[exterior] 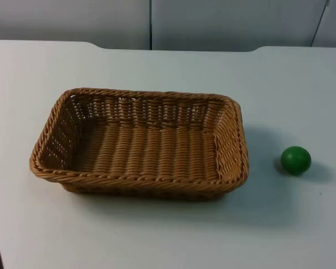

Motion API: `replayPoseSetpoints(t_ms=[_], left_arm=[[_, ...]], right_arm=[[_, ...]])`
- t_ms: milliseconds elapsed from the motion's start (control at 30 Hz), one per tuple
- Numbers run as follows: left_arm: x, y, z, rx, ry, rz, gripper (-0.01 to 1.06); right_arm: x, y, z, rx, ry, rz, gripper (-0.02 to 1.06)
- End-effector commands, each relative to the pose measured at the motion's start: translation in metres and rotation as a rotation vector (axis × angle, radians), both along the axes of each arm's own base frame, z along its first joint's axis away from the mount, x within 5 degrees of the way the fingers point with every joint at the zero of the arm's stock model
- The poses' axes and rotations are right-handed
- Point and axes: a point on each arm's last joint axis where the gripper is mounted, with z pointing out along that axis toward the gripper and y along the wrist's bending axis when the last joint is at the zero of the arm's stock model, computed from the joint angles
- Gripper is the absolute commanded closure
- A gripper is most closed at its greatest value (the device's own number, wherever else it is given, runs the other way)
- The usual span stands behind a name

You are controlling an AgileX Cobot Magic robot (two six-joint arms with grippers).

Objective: Pick up the basket with the left hand and place the ball into the basket with the right hand.

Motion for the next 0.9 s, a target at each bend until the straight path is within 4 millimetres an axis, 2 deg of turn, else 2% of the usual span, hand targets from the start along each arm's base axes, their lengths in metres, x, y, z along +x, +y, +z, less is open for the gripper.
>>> replayPoseSetpoints(t_ms=[0,233,333,400,500,533,567,667,700,833,867], left_arm=[[0.000,0.000,0.001,-0.007,-0.019,-0.006,1.05],[0.002,-0.003,0.005,-0.047,-0.068,-0.027,1.05],[0.002,-0.015,0.020,-0.217,-0.177,-0.105,1.05],[0.007,-0.020,0.026,-0.267,-0.150,-0.131,1.05],[0.037,-0.034,0.033,-0.340,0.092,-0.221,1.05],[0.037,-0.034,0.033,-0.340,0.092,-0.221,1.05],[0.055,-0.039,0.029,-0.321,0.257,-0.273,1.05],[0.099,-0.049,0.013,-0.347,0.538,-0.334,1.05],[0.099,-0.049,0.013,-0.347,0.538,-0.334,1.05],[0.155,-0.059,-0.017,-0.418,0.719,-0.385,1.05],[0.155,-0.059,-0.017,-0.418,0.719,-0.385,1.05]], right_arm=[[0.000,0.000,-0.001,-0.004,-0.011,-0.006,1.05],[0.000,0.000,-0.001,-0.004,-0.011,-0.006,1.05],[0.000,0.000,-0.001,-0.004,-0.011,-0.006,1.05],[0.000,0.000,-0.001,-0.004,-0.011,-0.006,1.05],[0.000,0.000,-0.001,-0.004,-0.011,-0.006,1.05],[0.000,0.000,-0.001,-0.004,-0.011,-0.006,1.05],[0.000,0.000,-0.001,-0.004,-0.011,-0.006,1.05],[0.000,0.000,-0.001,-0.004,-0.011,-0.006,1.05],[0.000,0.000,-0.001,-0.004,-0.011,-0.006,1.05],[0.000,0.000,-0.001,-0.004,-0.011,-0.006,1.05],[0.000,0.000,-0.001,-0.004,-0.011,-0.006,1.05]])
